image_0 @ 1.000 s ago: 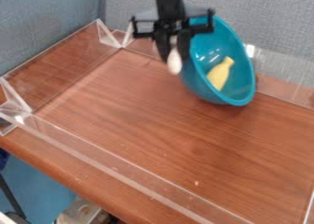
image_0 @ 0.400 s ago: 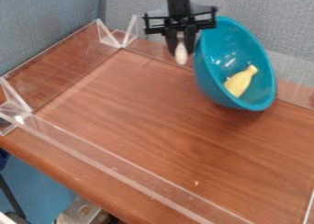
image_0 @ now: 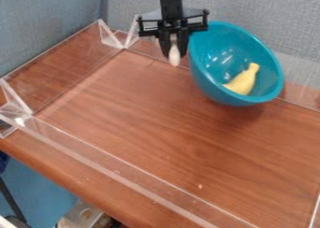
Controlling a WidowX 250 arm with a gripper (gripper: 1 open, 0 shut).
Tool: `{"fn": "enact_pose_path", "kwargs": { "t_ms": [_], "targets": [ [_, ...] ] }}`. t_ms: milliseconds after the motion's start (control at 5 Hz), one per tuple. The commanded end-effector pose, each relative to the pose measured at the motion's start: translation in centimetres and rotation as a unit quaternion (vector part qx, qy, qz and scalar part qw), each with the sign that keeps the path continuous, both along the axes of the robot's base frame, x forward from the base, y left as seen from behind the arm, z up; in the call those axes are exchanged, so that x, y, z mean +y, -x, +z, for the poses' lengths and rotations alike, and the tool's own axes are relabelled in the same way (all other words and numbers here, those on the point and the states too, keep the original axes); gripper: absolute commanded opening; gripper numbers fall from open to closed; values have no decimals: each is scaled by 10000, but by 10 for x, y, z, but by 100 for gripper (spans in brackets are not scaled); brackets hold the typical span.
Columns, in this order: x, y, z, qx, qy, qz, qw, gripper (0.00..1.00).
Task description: Put the mushroom in the blue bowl
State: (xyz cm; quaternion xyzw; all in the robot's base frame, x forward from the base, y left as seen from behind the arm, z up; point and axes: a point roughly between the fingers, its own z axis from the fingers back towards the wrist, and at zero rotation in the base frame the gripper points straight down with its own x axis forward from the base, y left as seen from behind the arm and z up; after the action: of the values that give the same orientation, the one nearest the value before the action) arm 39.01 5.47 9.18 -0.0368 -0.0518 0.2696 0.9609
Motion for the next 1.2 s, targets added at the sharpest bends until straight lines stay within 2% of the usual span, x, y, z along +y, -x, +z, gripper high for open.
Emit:
{"fn": "enact_pose_path", "kwargs": {
  "t_ms": [0, 600, 1000],
  "targets": [
    [12, -12, 18, -338, -108, 124, 9993, 0],
    [23, -21, 16, -326, -46, 329, 9989, 0],
    [28, -24, 23, -373, 41, 433, 9984, 0]
  ]
}}
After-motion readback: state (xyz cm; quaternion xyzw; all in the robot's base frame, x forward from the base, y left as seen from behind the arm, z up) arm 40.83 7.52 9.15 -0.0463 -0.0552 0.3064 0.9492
